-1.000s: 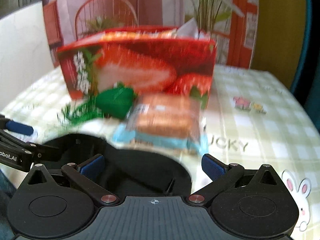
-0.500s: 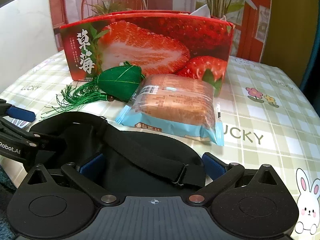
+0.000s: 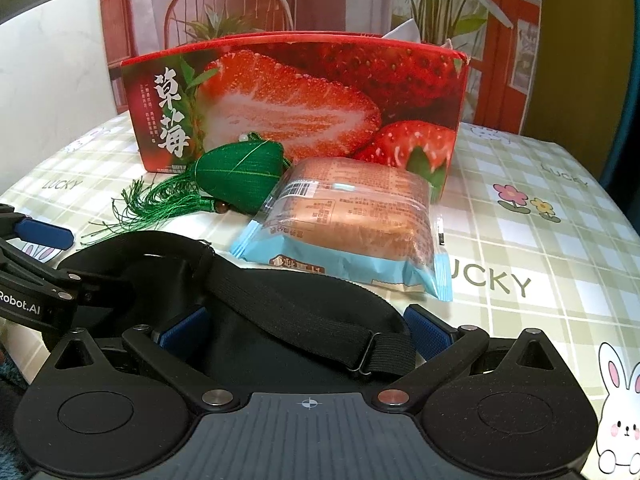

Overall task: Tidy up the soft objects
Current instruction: 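Move both grippers down to the black eye mask on the table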

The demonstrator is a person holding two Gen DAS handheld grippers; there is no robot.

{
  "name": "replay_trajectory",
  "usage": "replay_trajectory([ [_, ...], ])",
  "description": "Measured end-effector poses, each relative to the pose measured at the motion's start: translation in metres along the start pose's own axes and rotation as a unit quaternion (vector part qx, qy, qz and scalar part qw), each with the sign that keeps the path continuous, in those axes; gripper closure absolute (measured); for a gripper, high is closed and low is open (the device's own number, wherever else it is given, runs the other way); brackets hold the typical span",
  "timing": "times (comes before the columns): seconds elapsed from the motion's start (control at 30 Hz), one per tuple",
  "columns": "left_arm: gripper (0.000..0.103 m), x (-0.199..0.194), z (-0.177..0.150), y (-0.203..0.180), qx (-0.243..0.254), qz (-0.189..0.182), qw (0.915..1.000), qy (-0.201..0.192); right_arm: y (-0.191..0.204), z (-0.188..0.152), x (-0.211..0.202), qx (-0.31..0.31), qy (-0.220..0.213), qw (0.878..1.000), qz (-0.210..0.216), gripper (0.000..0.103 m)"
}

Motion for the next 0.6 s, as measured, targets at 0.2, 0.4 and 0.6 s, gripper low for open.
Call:
replay_trajectory([
  [0.2, 0.000, 0.000, 0.001, 0.001, 0.005, -0.004, 1.0000, 0.001, -0.005, 0.001, -0.002, 0.010, 0.007, 1.000, 0.000, 0.000],
  [0.4, 0.000, 0.001, 0.002, 0.003, -0.002, 0.000, 1.0000, -0.003, -0.036, 0.001, -0.007, 0.080, -0.001, 0.995, -0.054, 0.008],
  [0.6, 0.000, 0.003, 0.004, 0.007, -0.013, 0.007, 0.9999, -0.007, -0.040, 0.001, -0.013, 0.088, -0.017, 0.995, -0.043, 0.044],
])
Point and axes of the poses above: each gripper's, at about its wrist camera, not at the fingertips, and x roughly the way its jaws point, y to its left, z to its top, the point moved 6 cm from there along x, roughly the way its jaws point, and after that the axes turned 4 degrees about y, right-handed, at the moved point
